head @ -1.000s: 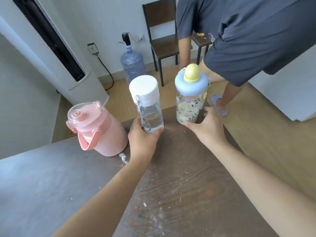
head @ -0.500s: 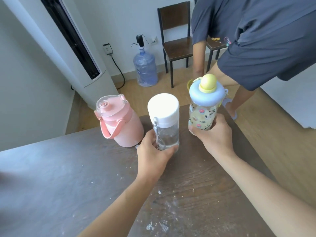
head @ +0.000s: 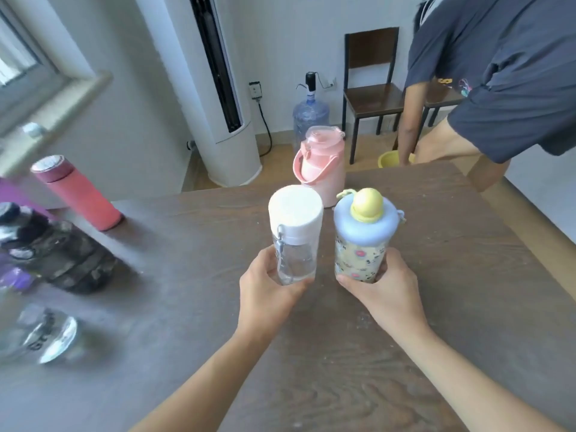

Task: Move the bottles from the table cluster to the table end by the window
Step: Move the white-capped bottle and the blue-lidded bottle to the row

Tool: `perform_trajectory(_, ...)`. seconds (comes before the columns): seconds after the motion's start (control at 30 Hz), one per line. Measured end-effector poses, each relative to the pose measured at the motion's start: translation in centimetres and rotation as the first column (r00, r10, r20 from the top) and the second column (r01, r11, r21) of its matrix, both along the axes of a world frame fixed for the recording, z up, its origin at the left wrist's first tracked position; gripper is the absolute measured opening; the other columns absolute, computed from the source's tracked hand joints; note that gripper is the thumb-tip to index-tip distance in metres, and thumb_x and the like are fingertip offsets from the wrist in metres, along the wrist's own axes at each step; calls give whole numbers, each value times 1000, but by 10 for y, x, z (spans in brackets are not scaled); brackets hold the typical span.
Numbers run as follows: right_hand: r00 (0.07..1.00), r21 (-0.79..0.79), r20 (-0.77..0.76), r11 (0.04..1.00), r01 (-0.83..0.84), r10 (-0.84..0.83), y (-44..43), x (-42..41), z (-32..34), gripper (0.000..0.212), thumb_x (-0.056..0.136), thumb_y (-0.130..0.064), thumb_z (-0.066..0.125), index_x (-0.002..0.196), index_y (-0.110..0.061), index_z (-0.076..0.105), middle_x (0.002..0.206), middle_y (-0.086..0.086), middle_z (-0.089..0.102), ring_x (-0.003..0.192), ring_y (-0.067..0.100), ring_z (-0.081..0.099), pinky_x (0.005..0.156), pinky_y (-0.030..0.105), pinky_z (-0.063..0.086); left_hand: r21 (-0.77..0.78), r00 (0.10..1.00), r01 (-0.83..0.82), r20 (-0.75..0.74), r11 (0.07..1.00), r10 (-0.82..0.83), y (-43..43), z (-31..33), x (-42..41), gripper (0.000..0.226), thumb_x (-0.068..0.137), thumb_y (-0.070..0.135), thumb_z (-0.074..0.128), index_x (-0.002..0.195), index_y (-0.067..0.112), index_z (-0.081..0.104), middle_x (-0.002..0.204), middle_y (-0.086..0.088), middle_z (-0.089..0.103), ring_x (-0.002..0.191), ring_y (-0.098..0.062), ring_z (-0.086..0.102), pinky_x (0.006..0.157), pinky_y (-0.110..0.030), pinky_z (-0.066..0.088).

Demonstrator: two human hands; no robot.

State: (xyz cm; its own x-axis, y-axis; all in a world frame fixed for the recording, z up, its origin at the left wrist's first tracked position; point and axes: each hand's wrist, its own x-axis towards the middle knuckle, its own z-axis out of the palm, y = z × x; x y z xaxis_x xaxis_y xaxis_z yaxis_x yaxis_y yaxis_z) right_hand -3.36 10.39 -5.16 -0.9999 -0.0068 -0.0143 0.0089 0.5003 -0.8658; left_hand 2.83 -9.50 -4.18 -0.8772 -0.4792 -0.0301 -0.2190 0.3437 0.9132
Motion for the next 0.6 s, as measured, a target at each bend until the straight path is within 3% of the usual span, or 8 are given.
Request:
perform_trajectory(0.17, 989, -60, 54, 989, -137, 140, -86, 83, 8, 51, 57, -49, 90, 96, -28, 64, 89, -11, 74, 85, 5, 72, 71, 35, 59, -12, 995, -96, 33, 995, 97, -75, 15, 107, 49, 67, 27, 98, 109, 33, 74, 101, 22, 81, 94, 11, 72, 77, -9, 56)
perform_trajectory(0.3, 958, -90, 77, 958, -271, 278, -157, 148, 12, 54, 57, -49, 91, 99, -30, 61, 93, -13, 72, 85, -1, 69, 70, 31, 59, -36, 974, -213, 74, 976, 215, -129, 15, 189, 40, 66, 26, 99, 96, 33, 73, 95, 22, 80, 89, 8, 74, 69, -9, 54)
perform_trajectory(0.43, 905, -116, 96, 908, -403, 414, -219, 201, 18, 40, 62, -29, 94, 77, -30, 57, 73, -14, 71, 70, -10, 67, 58, 26, 53, -73, 938, -330, 86, 941, 335, -179, 11, 254, 46, 64, 28, 101, 101, 34, 73, 98, 22, 81, 93, 7, 74, 73, -16, 57)
perform_trajectory(0.6, 855, -99, 112, 862, -497, 506, -291, 251, 11, 45, 60, -40, 90, 90, -30, 58, 87, -14, 71, 82, -1, 69, 67, 32, 58, -91, 878, -469, 63, 879, 475, -237, 4, 317, 46, 66, 23, 101, 99, 38, 72, 97, 31, 78, 92, 9, 72, 72, -14, 53)
